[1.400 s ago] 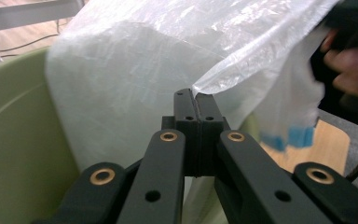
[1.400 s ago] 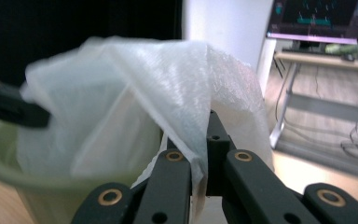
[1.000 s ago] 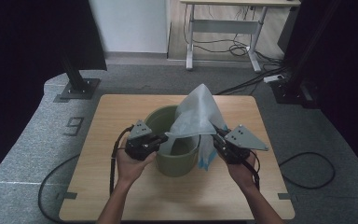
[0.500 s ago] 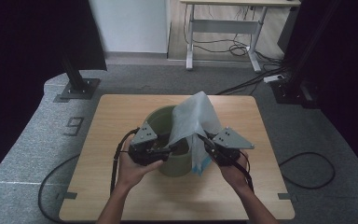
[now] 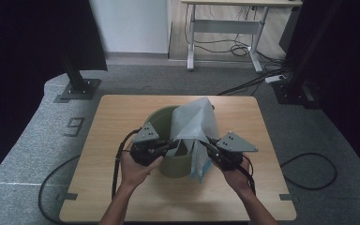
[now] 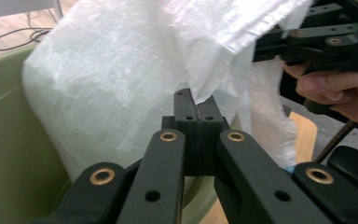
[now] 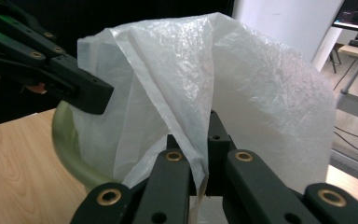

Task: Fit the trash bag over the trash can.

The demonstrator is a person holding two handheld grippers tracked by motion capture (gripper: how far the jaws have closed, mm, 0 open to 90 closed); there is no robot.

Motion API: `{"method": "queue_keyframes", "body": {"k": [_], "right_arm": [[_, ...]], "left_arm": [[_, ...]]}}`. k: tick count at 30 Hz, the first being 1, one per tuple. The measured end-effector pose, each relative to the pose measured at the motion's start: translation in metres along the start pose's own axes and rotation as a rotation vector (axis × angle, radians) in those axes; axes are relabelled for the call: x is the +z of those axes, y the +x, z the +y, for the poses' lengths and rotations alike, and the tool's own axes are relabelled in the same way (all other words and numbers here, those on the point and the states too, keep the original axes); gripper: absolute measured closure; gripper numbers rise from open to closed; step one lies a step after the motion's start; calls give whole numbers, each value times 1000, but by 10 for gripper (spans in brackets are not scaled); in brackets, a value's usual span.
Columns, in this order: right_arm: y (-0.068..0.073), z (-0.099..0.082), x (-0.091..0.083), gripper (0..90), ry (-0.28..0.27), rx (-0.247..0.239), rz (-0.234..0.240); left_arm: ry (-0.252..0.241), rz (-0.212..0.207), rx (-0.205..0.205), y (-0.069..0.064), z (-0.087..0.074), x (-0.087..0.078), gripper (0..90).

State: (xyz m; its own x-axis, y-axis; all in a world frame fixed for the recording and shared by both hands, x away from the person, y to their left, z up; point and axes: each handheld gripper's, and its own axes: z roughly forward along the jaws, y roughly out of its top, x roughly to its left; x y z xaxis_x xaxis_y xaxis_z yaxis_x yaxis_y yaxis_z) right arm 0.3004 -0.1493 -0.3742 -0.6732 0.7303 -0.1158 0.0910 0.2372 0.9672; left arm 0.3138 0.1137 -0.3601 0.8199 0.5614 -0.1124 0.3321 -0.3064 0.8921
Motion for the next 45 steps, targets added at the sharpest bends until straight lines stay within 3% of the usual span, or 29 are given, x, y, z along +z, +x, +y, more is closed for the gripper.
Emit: {"method": "queue_keyframes", "body": {"k": [7, 12, 15, 18, 19, 21, 24, 26, 31, 35, 36, 37, 38, 40, 45], "right_arm": [[3, -6, -5, 866, -20, 12, 47], [7, -9, -6, 807, -21, 22, 85], [13, -12, -6, 699, -15, 16, 154], [17, -13, -9, 634, -18, 6, 168], [18, -15, -16, 563, -37, 22, 191], [19, -17, -24, 514, -50, 49, 210], [18, -20, -35, 479, -69, 67, 218], [13, -25, -51, 446, -112, 116, 244], [-10, -39, -62, 423, -103, 159, 159], [-32, -58, -55, 394, -73, 204, 96], [-32, -58, -55, 394, -73, 204, 96], [-44, -72, -48, 381, -74, 234, 70], [-44, -72, -48, 381, -74, 234, 70], [-57, -88, -41, 369, -60, 278, 43], [-64, -98, -33, 361, -32, 289, 31]], "left_arm": [[-11, 46, -25, 11, -10, -15, 896], [-14, 69, -43, 19, -16, -25, 896], [-4, 93, -50, 24, -21, -28, 896], [0, 100, -57, 27, -23, -29, 896], [2, 106, -67, 31, -25, -31, 896], [3, 114, -79, 36, -27, -33, 896], [1, 119, -100, 42, -27, -36, 896], [3, 134, -118, 49, -28, -39, 896], [4, 141, -146, 57, -27, -43, 896], [11, 150, -155, 63, -25, -45, 896], [11, 150, -155, 63, -25, -45, 896], [15, 159, -164, 67, -26, -45, 895], [15, 159, -164, 67, -26, -45, 896], [17, 168, -178, 73, -27, -47, 895], [15, 172, -194, 79, -28, -47, 895]]}}
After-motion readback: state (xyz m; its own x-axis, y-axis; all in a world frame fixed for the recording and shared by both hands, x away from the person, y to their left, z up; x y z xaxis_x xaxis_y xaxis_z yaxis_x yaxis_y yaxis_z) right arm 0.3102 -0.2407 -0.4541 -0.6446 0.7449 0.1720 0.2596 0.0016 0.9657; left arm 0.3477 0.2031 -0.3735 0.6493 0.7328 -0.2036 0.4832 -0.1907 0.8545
